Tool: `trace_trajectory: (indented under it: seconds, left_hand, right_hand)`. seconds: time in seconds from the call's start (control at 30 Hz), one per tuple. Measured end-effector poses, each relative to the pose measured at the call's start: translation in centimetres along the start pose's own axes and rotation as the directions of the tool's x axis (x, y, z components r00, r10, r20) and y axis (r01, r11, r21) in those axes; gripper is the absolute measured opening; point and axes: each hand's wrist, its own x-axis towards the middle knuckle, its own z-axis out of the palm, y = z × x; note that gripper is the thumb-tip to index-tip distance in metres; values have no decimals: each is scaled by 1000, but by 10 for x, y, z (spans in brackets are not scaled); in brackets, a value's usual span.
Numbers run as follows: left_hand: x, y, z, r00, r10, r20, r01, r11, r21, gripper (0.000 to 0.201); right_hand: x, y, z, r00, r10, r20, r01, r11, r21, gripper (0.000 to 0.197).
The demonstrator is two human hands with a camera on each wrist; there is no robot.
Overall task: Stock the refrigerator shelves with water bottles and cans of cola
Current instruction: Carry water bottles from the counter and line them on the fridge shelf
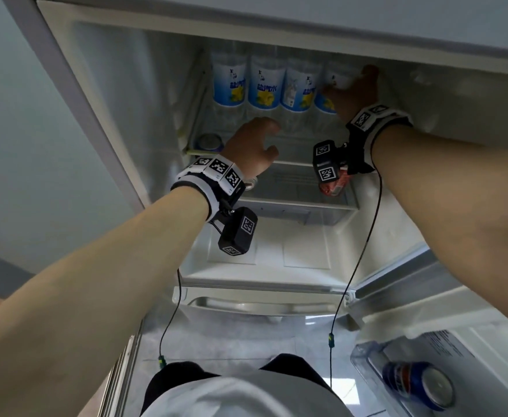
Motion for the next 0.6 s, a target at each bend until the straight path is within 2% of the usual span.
trace_trajectory:
  seconds: [0.07, 0.13, 0.27, 0.33, 0.43, 0.53, 0.6]
  left_hand:
    - [-7, 8, -7, 1000, 18, 1, -18, 999, -33, 42]
    - [-20, 15, -14, 999, 28, 27, -26, 997, -72, 40]
    - [-61, 15, -14, 980, 82, 182, -56, 988, -143, 38]
    - [-80, 11, -9, 954, 147, 260, -105, 980, -169, 36]
    - [-100, 12, -3, 916, 203, 346, -175, 978, -109, 35]
    - [-127, 16, 8, 860, 241, 451, -187, 969, -161, 35]
    - [-146, 20, 18, 835, 286, 470, -195, 953, -233, 33]
  right_hand:
    - [-20, -12, -8, 996, 18, -84, -15, 999, 29, 92]
    - [-38, -17, -15, 995, -1, -102, -3, 999, -38, 87]
    - [-109, -39, -24, 997, -72, -36, 57, 948, -313, 50]
    - [-157, -46, -26, 995, -88, 49, 101, 914, -394, 45]
    - [-220, -51, -31, 994, -77, 75, 98, 935, -340, 38]
    - [-277, -42, -43, 999, 19, -27, -22, 994, -111, 31]
    - [-317, -32, -58, 993, 51, -111, -55, 998, -33, 28]
